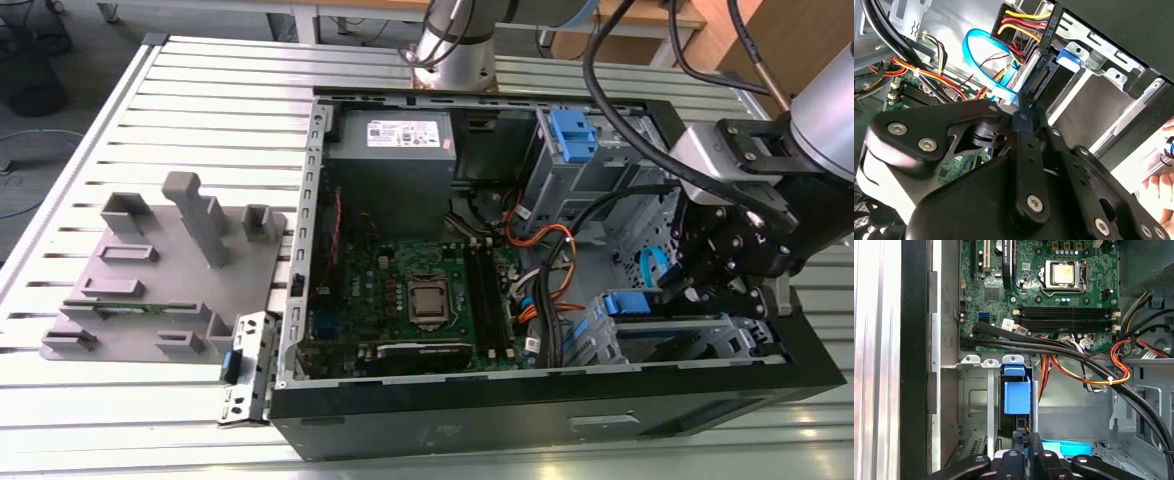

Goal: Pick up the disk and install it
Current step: 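Insert the first disk wire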

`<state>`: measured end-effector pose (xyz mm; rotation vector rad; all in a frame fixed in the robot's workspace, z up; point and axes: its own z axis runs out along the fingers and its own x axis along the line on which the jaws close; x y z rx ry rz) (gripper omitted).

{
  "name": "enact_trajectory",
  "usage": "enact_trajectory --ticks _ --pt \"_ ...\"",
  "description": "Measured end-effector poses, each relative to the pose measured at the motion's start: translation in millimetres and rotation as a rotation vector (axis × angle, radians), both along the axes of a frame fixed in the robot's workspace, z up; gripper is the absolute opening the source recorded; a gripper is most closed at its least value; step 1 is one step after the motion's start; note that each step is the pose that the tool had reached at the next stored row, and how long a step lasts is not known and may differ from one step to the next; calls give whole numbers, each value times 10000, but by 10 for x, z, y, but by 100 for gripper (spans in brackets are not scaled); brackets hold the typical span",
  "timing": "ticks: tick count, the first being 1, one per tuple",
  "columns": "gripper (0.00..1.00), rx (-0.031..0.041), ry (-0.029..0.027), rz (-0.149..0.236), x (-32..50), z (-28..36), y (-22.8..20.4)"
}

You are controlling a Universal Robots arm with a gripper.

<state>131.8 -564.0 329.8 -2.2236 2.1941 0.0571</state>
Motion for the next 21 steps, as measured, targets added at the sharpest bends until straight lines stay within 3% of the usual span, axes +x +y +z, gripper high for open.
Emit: enact_trajectory --ticks 3,7,16,21 --pt "29 0 0 1 0 0 0" --pt "29 -4 0 0 0 30 0" --pt "29 -4 0 0 0 240 0" --pt "29 -5 8 1 38 244 0"
